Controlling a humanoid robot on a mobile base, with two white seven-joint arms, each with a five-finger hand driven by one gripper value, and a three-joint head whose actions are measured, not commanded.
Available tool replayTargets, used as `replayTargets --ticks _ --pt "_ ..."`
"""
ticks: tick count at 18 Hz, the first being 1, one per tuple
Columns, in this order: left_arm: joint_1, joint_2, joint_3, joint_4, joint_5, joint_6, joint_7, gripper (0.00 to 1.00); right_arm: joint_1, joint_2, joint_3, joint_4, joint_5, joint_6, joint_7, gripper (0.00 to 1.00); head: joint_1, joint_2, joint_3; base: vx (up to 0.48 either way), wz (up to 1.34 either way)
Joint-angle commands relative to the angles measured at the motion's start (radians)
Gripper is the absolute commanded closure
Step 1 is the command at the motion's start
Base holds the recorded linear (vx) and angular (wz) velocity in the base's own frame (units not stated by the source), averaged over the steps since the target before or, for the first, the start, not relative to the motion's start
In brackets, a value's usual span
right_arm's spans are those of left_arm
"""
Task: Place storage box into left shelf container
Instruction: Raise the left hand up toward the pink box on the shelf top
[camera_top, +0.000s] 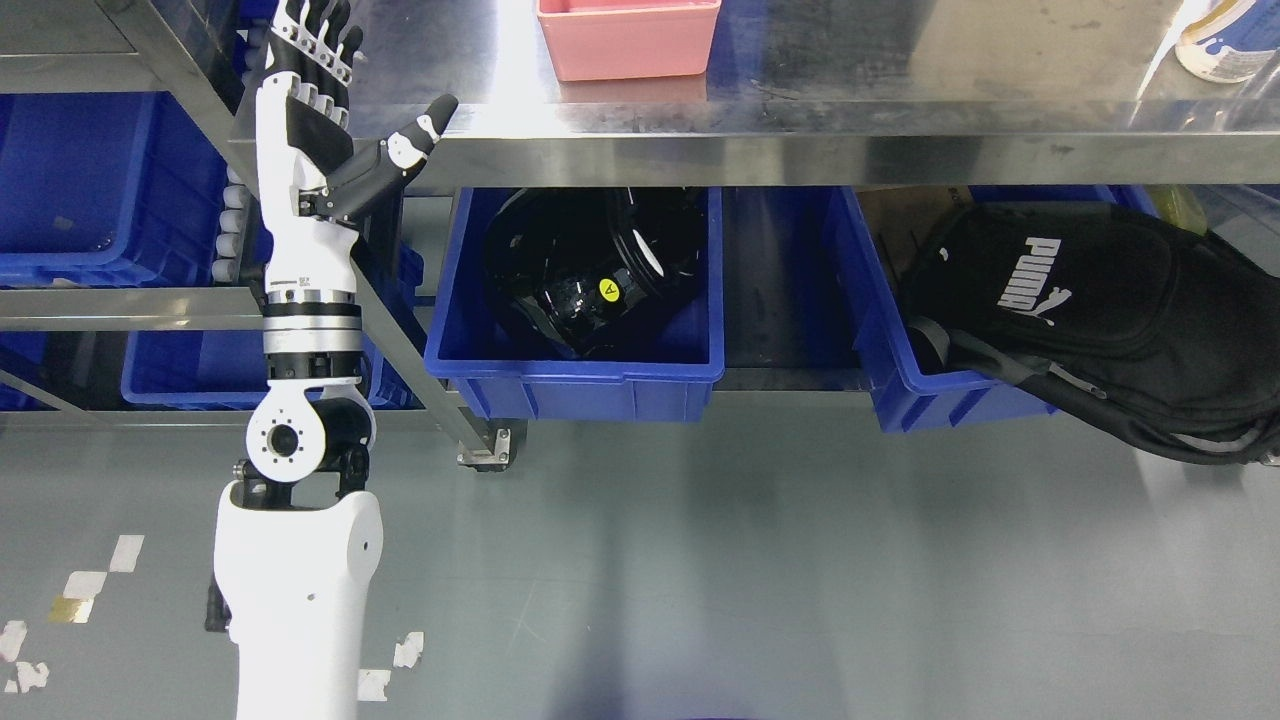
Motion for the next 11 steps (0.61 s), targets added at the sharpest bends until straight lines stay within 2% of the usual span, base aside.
replayTargets --ticks 1,6,9,11 --pt "-0.006 0.017 0.021 -0.001 0.0 -0.001 -0.001 0.0 -0.005 -0.017 0.0 -0.017 -0.021 0.001 0.0 0.0 0.0 0.0 0.0 0.0 0.0" --pt "-0.07 0.017 0.079 0.001 -0.001 0.012 -0.052 0.0 -0.005 -0.017 0.0 -0.017 -0.021 -0.001 0.0 0.0 0.0 0.0 0.0 0.0 0.0" --pt "-0.224 0.026 0.152 0.028 -0.008 0.09 -0.299 0.0 -0.005 -0.017 0.0 -0.017 -0.021 0.001 0.0 0.0 0.0 0.0 0.0 0.0 0.0" --pt "-0.306 0.102 0.158 0.065 -0.009 0.122 -0.425 0.0 -0.005 -0.017 0.0 -0.017 -0.021 0.001 0.002 0.0 0.0 0.0 0.0 0.0 0.0"
